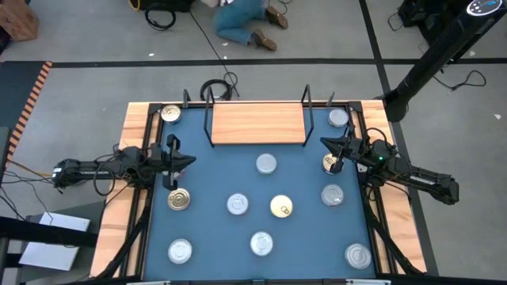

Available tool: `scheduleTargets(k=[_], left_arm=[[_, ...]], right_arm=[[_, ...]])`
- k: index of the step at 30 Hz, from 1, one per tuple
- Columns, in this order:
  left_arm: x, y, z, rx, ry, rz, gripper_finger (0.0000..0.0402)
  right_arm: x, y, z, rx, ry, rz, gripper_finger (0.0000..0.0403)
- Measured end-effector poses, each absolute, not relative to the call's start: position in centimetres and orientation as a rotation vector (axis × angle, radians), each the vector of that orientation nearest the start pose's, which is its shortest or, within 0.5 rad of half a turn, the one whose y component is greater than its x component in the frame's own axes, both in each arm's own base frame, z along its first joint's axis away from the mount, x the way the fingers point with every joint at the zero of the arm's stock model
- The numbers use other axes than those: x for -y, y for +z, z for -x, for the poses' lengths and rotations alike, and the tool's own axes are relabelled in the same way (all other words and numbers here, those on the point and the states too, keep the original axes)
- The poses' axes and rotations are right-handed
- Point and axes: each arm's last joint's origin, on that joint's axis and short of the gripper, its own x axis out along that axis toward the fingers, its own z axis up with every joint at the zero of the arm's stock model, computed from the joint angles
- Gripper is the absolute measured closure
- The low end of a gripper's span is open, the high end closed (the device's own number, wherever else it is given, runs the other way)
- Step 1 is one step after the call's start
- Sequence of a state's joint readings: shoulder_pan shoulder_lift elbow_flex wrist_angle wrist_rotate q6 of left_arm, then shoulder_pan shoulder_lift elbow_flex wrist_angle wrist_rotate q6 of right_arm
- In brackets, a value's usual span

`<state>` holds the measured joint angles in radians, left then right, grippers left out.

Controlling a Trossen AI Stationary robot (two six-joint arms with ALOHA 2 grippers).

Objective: Stack canned seafood by type on shelf
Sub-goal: Put the blue tuna can on the shelf

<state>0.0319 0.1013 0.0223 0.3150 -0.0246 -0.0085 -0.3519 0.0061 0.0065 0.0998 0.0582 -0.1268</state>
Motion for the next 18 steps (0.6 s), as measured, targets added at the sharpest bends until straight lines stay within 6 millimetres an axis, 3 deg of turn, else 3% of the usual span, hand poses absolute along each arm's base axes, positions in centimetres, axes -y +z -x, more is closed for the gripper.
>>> scheduleTargets(k=[15, 18], left_arm=[[-0.43, 19.13, -10.60, 0.206, 0.051, 0.113, 0.0393], [-0.30, 18.43, -10.87, 0.131, 0.005, 0.131, 0.0393]], right_arm=[[3.51, 17.48, -9.06, 0.074, -0.416, 0.140, 0.0375], [3.51, 17.49, -9.06, 0.074, -0.416, 0.140, 0.0375]])
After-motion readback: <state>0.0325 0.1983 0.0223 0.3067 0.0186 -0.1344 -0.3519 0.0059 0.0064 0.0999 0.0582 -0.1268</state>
